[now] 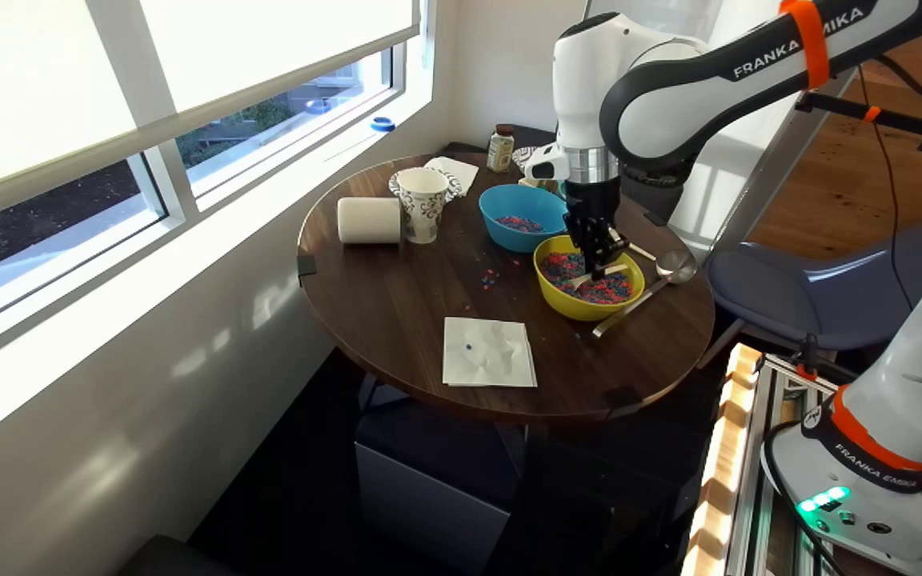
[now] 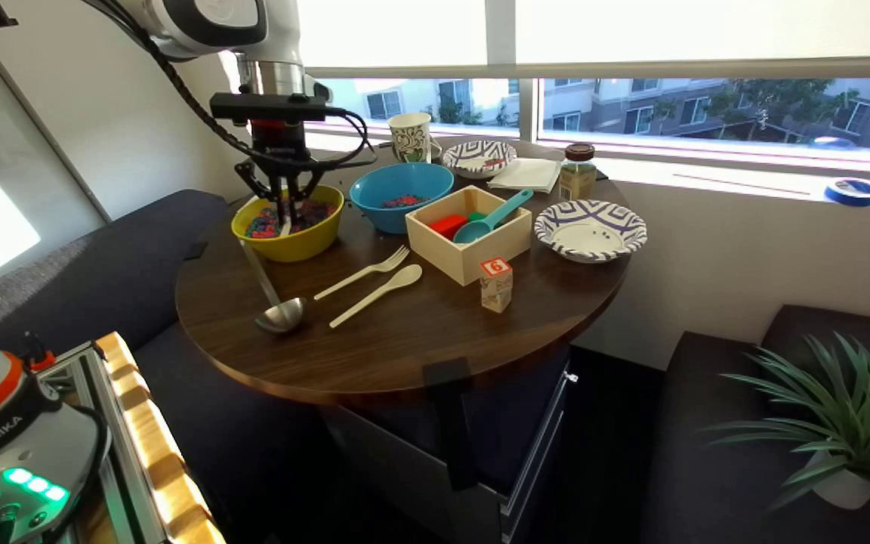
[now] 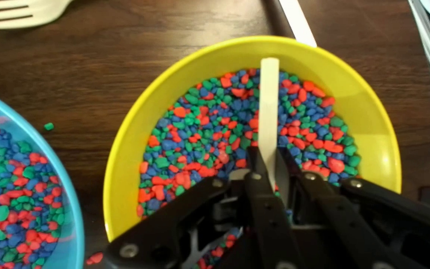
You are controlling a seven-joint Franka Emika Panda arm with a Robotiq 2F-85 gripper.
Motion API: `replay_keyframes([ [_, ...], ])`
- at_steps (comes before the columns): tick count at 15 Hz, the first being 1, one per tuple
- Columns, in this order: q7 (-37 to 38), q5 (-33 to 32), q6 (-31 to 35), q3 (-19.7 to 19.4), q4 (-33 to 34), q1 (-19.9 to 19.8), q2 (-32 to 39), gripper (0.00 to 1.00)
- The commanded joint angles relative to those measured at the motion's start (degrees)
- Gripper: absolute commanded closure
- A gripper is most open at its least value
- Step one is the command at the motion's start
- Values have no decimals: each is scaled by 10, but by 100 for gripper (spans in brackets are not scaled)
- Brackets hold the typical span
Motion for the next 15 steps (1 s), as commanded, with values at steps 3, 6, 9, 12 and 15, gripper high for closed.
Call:
replay_keyframes([
  [3,-45,17,-2,-8,-13,-3,-43,97],
  [6,-52,7,-4,-11,-18,-3,-58,97],
  [9,-62,8,-9,-15,-22,-3,-72,97],
  [12,-65,7,-9,-20,-25,-5,-85,97],
  [15,-60,9,-11,-29,-20,-9,-95,97],
])
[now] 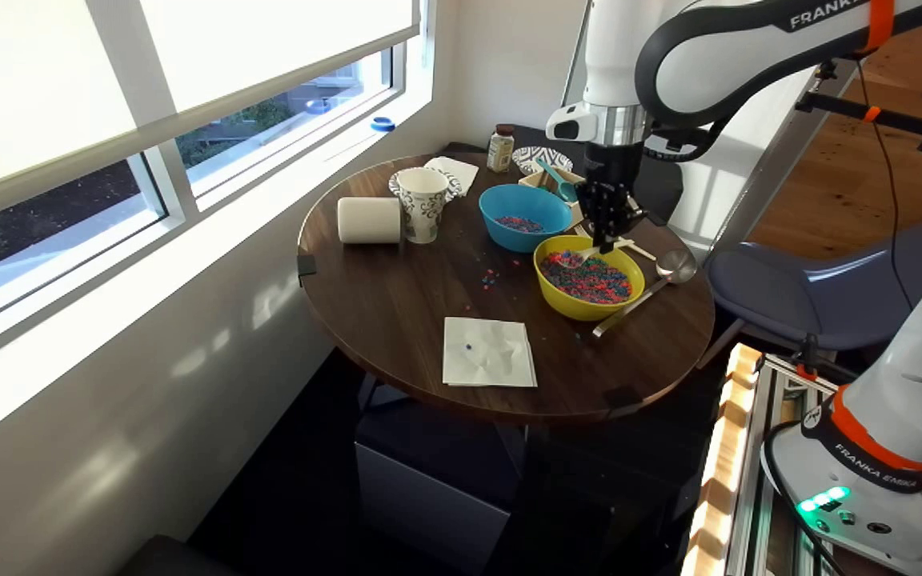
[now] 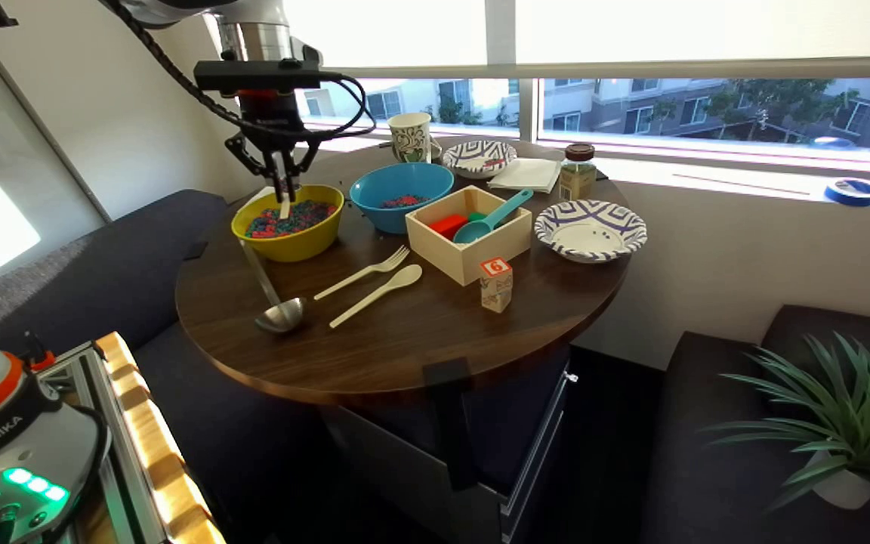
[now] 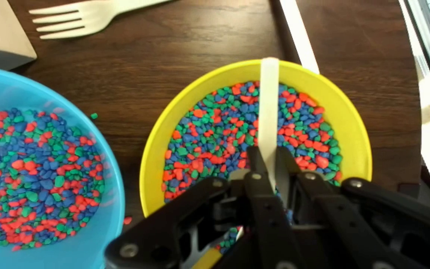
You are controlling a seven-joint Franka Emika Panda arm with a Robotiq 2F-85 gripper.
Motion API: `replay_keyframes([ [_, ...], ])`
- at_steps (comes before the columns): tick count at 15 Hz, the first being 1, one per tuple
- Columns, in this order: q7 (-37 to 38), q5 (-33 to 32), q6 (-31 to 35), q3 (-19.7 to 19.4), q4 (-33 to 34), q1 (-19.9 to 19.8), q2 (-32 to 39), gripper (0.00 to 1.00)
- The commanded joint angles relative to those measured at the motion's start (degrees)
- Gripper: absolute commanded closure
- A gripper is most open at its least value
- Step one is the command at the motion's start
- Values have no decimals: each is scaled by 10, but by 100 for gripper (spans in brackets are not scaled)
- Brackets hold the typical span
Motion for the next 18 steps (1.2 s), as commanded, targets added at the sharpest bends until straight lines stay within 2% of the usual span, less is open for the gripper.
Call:
replay_keyframes([
  [1,-3,2,-8,-11,-7,-7,-29,97],
  [7,27,2,0,-29,19,-24,-33,97],
  [18,117,-4,30,-52,91,-54,20,97],
])
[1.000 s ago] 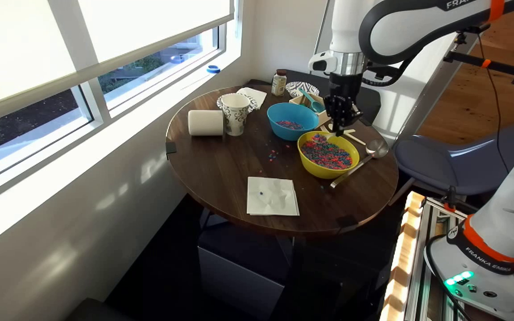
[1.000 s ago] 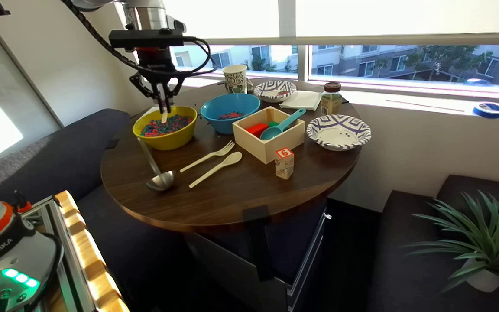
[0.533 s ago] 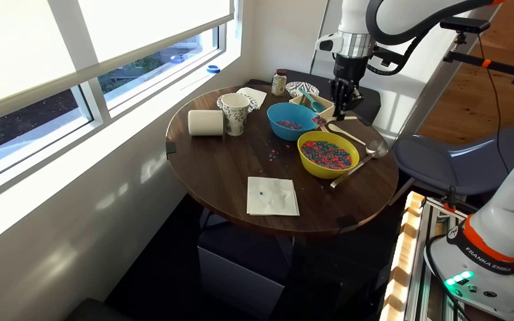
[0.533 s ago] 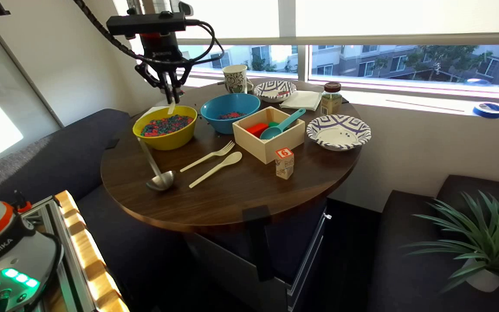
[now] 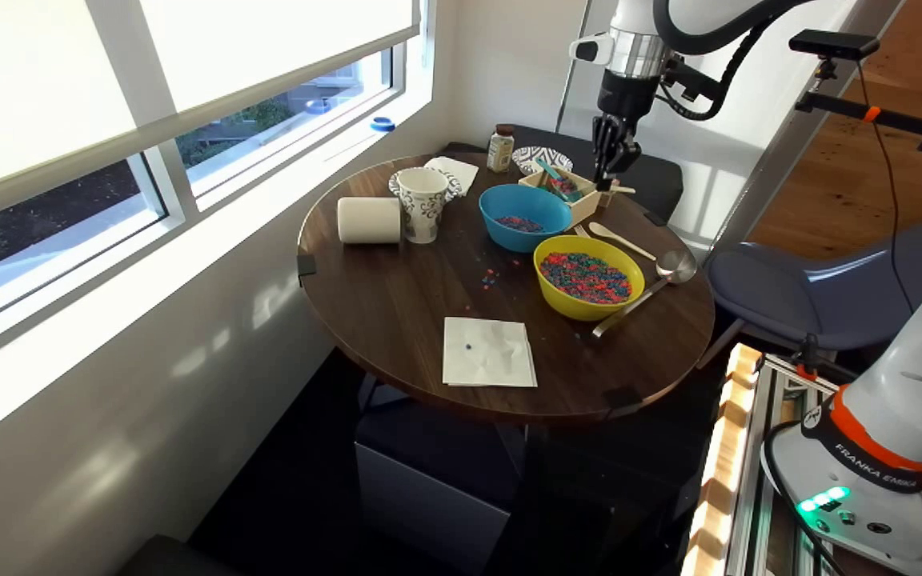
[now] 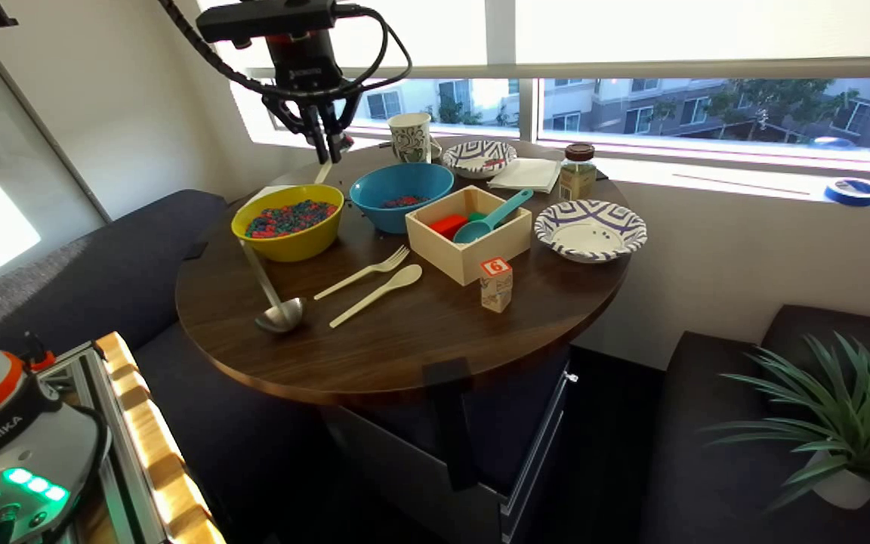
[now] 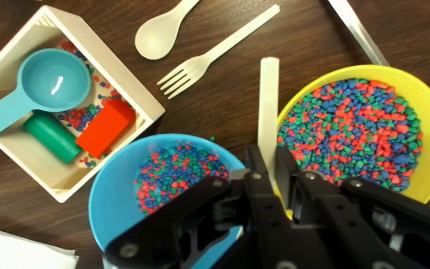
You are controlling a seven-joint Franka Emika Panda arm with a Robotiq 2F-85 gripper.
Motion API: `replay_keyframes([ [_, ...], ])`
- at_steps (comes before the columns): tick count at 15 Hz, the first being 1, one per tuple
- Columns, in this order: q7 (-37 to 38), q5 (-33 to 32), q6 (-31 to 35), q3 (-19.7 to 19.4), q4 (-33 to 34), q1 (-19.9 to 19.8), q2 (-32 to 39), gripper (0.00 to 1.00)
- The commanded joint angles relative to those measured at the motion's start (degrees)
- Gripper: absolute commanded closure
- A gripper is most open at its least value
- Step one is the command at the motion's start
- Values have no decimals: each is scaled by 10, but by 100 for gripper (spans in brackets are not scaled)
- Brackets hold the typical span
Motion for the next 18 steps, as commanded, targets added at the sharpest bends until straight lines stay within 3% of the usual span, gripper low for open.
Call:
replay_keyframes([
  [1,28,2,17,-10,28,-10,38,97],
  [9,96,-14,40,-13,79,-31,121,97],
  [18,213,-147,20,24,109,-9,174,97],
])
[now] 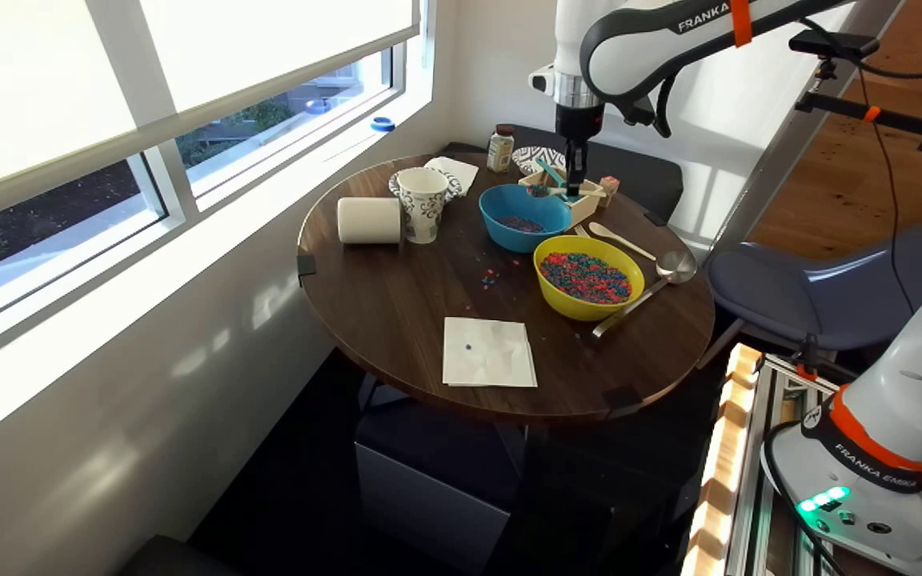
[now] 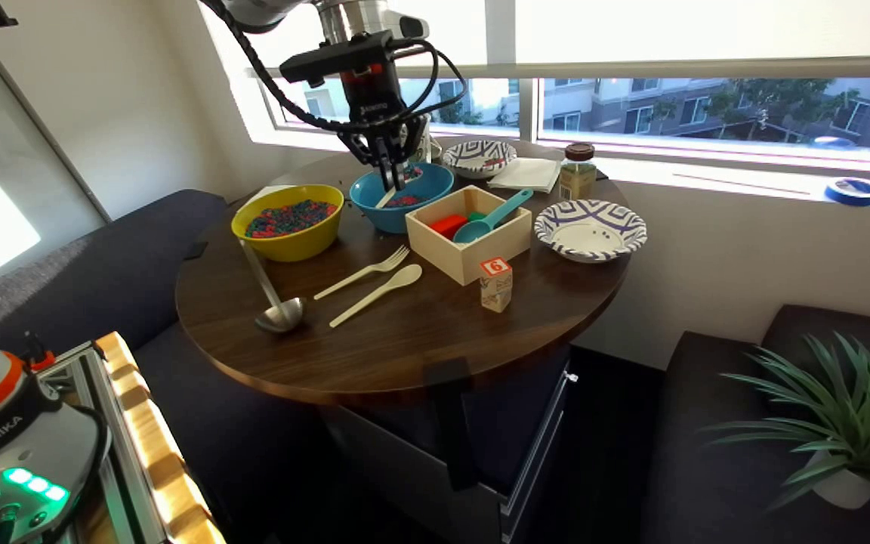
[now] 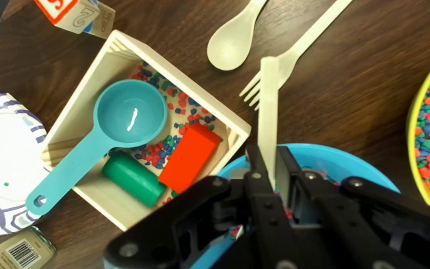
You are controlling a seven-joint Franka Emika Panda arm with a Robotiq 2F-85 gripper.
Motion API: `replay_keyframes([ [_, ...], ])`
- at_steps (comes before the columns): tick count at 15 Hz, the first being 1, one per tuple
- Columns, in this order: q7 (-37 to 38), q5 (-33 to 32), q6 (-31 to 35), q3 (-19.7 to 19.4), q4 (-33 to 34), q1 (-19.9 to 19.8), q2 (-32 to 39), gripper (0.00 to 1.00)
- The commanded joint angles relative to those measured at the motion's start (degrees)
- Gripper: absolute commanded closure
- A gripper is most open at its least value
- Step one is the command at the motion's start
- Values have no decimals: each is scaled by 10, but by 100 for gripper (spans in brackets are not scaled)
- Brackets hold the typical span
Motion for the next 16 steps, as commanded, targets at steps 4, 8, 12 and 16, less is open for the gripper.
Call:
replay_keyframes([
  [4,58,-119,-16,35,-11,33,1,97],
  [8,80,-216,-12,55,-33,56,-12,97],
  [12,115,-348,-10,68,-63,70,-26,97],
  [16,156,-468,-19,79,-106,77,-46,97],
])
